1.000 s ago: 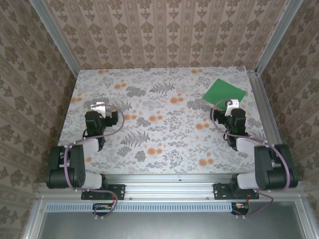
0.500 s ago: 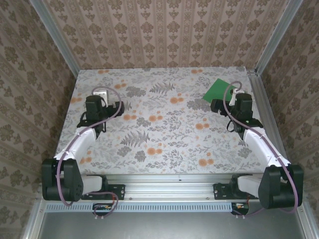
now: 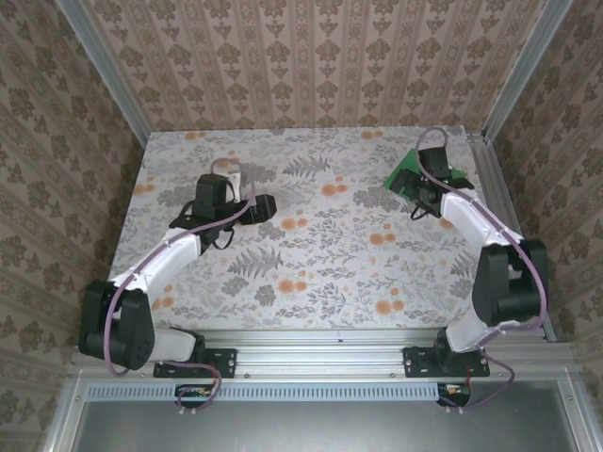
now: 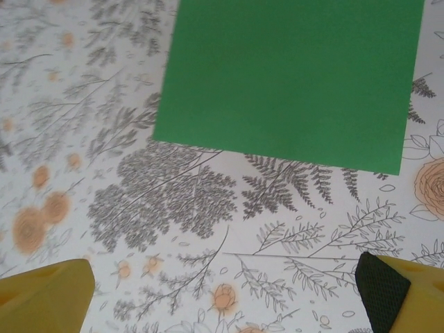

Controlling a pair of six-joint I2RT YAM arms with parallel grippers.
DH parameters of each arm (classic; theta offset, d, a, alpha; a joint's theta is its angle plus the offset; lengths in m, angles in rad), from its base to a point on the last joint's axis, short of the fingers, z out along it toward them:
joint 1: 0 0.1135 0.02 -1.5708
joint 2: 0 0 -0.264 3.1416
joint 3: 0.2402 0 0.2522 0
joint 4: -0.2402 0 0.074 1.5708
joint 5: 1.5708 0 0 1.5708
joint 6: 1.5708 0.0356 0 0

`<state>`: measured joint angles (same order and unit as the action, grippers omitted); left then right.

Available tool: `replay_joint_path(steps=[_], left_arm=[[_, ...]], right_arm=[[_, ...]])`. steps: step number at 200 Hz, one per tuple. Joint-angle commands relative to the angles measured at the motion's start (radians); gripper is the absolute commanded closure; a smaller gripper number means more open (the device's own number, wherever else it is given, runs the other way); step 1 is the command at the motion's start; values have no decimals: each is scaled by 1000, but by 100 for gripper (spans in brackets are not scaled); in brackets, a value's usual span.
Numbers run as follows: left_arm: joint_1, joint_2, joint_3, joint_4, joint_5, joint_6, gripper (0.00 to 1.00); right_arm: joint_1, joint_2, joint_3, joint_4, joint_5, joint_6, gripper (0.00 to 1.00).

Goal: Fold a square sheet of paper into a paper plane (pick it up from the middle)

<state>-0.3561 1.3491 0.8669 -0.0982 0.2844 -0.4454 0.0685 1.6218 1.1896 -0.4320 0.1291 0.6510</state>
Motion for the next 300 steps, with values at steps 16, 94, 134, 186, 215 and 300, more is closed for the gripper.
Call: replay_joint_path(steps=[16,94,134,186,215,300], left_arm=[[-48,81,85,36,73,-100,0],[-160,275,292,25,61,-145,0],[-165,307,311,9,83,-143,0],[-166,308,293,7,82,-131,0],[-167,306,270,18,81,-132,0],[-184,248,221,25,29,-98,0]], right_arm=[[1,149,164,-155,122,85,0],[-35,464,511,-306,96,118,0],[-43,572,612,-346,60,114,0],[-47,666,694,-405,36,90,0],[-46,708,747,-458,47,78,0],[-7,743,813,-585,95,10,0]])
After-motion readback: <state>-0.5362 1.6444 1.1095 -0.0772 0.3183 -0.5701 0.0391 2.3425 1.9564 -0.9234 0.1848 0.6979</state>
